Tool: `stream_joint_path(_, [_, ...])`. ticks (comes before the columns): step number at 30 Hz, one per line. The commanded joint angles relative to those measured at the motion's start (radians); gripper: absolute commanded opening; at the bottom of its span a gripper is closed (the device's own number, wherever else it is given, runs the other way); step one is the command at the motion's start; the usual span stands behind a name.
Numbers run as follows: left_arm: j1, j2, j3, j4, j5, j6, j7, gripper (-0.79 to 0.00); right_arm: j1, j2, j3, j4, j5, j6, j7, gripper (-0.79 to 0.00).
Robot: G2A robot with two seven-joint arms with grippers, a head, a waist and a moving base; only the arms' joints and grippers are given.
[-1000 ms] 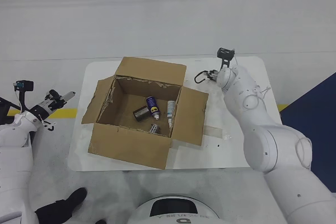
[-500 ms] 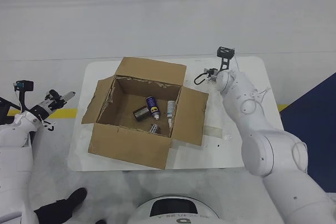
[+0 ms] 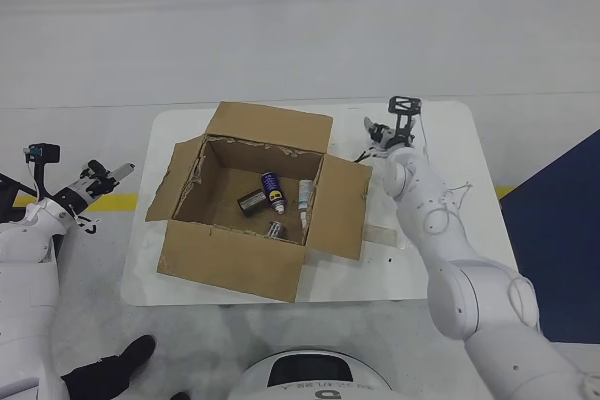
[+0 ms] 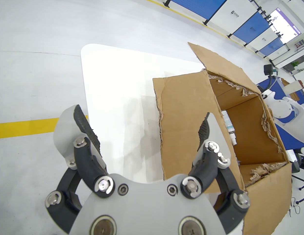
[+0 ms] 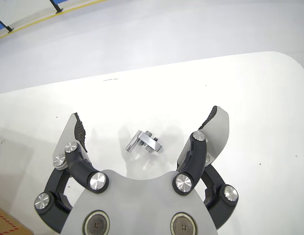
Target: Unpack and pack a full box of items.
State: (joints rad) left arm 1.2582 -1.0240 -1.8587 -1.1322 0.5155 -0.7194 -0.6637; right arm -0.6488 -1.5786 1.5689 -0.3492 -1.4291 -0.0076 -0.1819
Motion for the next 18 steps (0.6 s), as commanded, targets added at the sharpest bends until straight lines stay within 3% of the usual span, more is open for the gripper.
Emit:
stream_joint_path(1, [0.0,0.0,0.0,0.0,0.0,0.0,0.0,0.0,-0.006,0.0,0.003,0.003,0.016,0.005,-0.072,0.0])
stream_joint_path(12, [0.0,0.0,0.0,0.0,0.0,0.0,0.0,0.0,-0.016,0.002,-0.008,-0.016,-0.008,0.011,-0.065,0.0])
stream_joint_path(18, [0.0,0.0,0.0,0.0,0.0,0.0,0.0,0.0,-0.004,0.026,-0.05,-0.018,-0.131,-0.012,0.078,0.0])
